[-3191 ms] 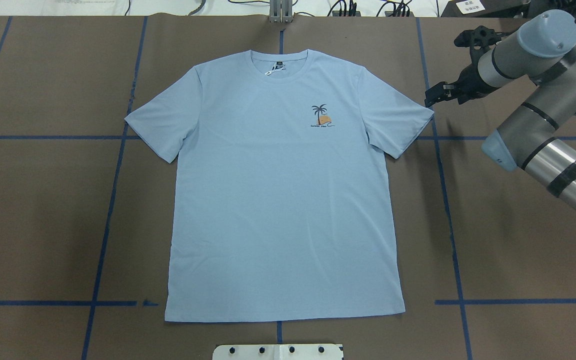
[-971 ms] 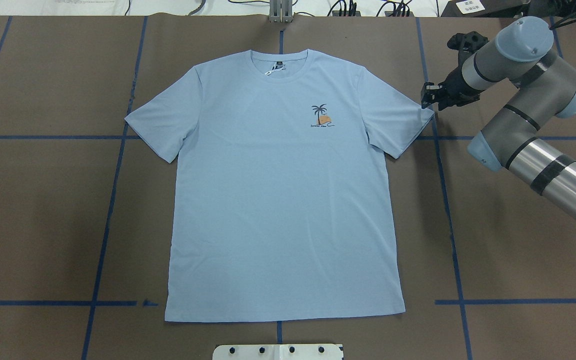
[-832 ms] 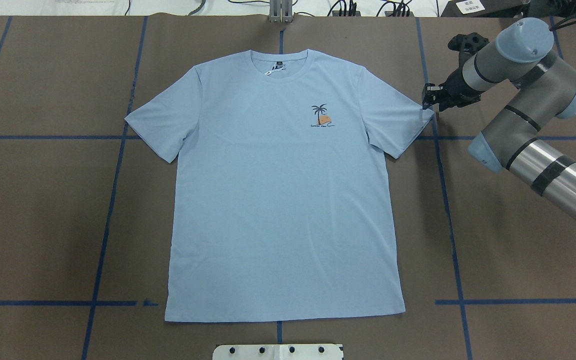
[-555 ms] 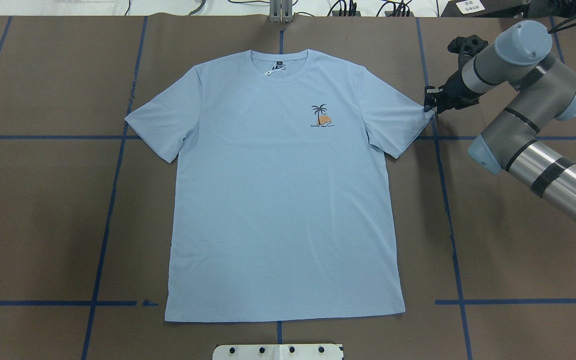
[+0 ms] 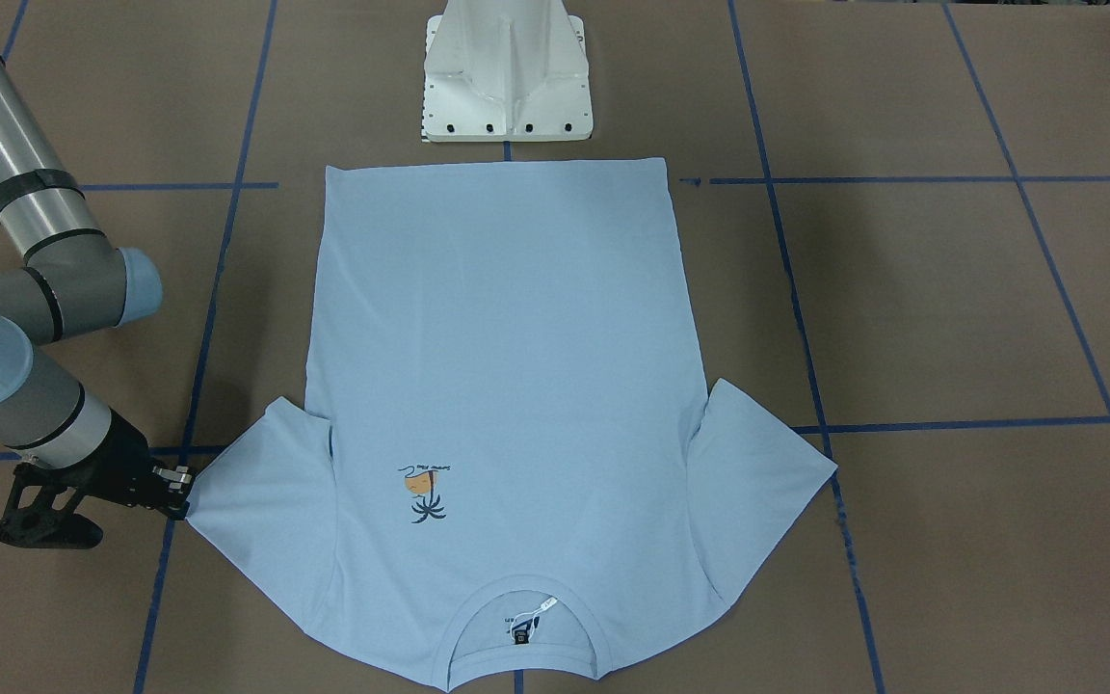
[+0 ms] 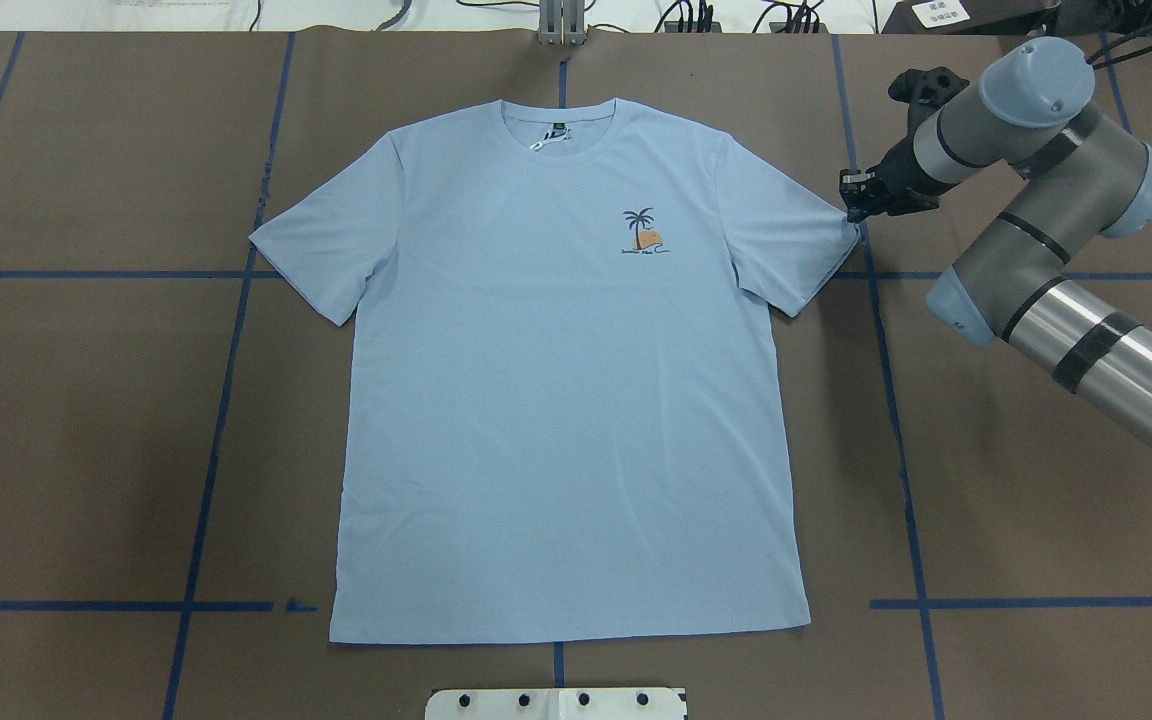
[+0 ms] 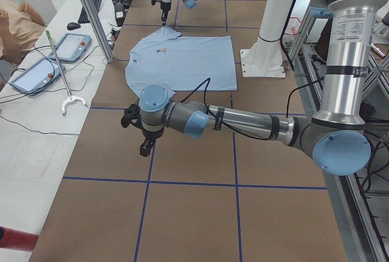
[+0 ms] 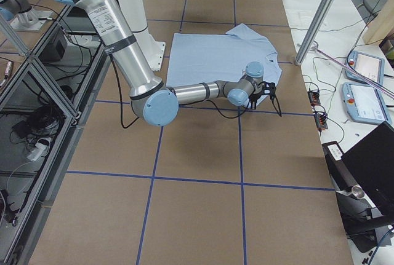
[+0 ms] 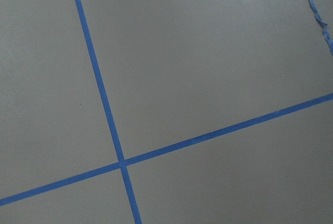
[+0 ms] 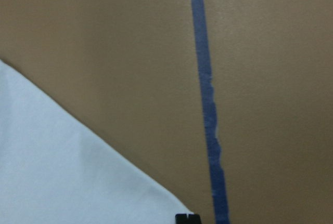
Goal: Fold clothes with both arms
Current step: 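Fold the sleeve inward with the right gripper while the left arm moves in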
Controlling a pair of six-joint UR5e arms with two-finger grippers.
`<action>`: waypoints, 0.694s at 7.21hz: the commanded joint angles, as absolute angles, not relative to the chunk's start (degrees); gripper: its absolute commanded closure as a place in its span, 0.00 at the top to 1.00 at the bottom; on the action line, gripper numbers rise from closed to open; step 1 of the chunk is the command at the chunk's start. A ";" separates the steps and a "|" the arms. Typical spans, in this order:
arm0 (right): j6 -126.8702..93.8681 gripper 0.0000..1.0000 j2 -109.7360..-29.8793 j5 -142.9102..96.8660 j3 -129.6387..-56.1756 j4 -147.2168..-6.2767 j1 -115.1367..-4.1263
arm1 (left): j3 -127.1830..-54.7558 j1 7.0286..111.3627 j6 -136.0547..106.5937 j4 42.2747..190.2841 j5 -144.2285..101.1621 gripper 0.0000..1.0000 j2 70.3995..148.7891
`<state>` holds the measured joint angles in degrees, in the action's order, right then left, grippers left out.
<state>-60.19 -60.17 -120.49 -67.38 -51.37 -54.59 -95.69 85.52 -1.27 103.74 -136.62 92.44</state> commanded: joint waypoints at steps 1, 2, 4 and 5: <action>-67.46 0.00 -56.89 -120.32 -71.62 -51.33 -50.92 | -95.54 85.52 -1.41 103.36 -140.67 1.00 92.20; -74.20 0.00 -52.08 -117.19 -71.02 -51.85 -48.10 | -95.54 85.52 -1.49 103.10 -143.50 1.00 92.02; -77.08 0.00 -45.56 -111.80 -63.50 -51.94 -46.32 | -95.54 85.61 -1.49 103.36 -143.70 1.00 91.76; -77.34 0.00 -42.92 -110.58 -60.93 -51.94 -46.23 | -95.71 85.61 -1.49 103.36 -143.70 1.00 91.76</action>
<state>-76.53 -46.48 -112.36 -64.66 -51.93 -46.62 -95.61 85.59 -1.49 103.32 -143.53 91.82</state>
